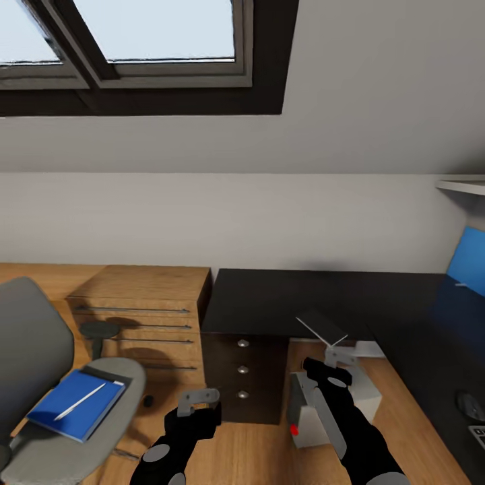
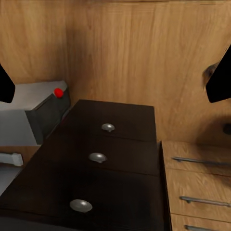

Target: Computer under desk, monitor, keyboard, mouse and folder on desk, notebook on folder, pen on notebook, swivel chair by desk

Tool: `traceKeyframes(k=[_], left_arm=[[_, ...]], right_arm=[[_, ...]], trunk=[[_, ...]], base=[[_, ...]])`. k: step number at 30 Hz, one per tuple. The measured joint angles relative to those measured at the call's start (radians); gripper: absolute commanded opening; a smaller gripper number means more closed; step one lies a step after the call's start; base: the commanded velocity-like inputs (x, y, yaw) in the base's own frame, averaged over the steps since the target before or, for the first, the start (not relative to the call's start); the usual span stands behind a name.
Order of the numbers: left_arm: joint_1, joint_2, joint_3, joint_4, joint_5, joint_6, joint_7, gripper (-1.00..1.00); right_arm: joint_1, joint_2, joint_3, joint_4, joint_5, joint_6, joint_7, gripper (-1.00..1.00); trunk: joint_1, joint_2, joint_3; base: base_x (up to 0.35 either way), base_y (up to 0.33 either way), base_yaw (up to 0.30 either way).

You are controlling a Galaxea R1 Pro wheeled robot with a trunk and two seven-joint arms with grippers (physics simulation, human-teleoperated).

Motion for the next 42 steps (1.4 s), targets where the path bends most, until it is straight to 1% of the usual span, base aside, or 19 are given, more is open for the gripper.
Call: traceKeyframes(k=[7,9,11,16,20,33,36,39,41,42], left_arm=[[0.000,0.000,-0.001,0.000,0.000,0.000,0.001,1.00],[0.000,0.000,-0.001,0.000,-0.001,0.000,0.001,1.00],[0.000,0.000,-0.001,0.000,-0.001,0.000,0.001,1.00],[0.000,0.000,-0.001,0.000,-0.002,0.000,0.002,1.00],[0.000,0.000,-0.001,0.000,-0.001,0.000,0.001,1.00],[0.000,0.000,-0.001,0.000,0.000,0.000,0.001,1.00],[0.000,0.001,0.002,0.000,0.001,0.000,0.001,1.00],[0.000,0.002,0.019,0.000,0.001,0.000,0.001,1.00],[0.000,0.002,0.053,0.000,0.002,0.000,0.002,1.00],[0.000,0.002,0.060,0.000,0.003,0.000,0.002,1.00]], right_arm=[[0.000,0.001,0.003,0.000,0.002,-0.001,0.000,1.00],[0.001,0.001,0.016,0.001,0.002,-0.001,0.001,1.00],[0.001,0.000,0.047,0.002,0.002,-0.001,0.001,1.00],[0.005,0.000,0.088,0.004,0.002,-0.002,0.001,1.00],[0.007,0.000,0.092,0.004,0.002,-0.002,0.001,1.00],[0.008,0.000,0.093,0.004,0.002,-0.002,0.001,1.00],[0.008,0.000,0.093,0.004,0.002,-0.001,0.001,1.00],[0.008,0.000,0.092,0.002,0.001,-0.001,0.001,1.00],[0.008,-0.001,0.092,0.001,0.000,0.000,0.001,1.00],[0.008,-0.001,0.092,0.001,0.000,0.000,0.001,1.00]], trunk=[[0.000,0.000,0.000],[0.000,0.000,0.000],[0.000,0.000,0.000],[0.000,0.000,0.000],[0.000,0.000,0.000],[0.000,0.000,0.000],[0.000,0.000,0.000],[0.000,0.000,0.000],[0.000,0.000,0.000],[0.000,0.000,0.000]], base=[[-0.205,0.267,0.270],[-0.206,0.252,0.279],[-0.206,0.240,0.279],[-0.199,0.199,0.280],[-0.102,0.080,0.280],[-0.006,0.005,0.278],[0.000,0.000,0.137],[0.000,0.000,0.041],[0.000,0.000,0.010],[0.000,0.000,0.005]])
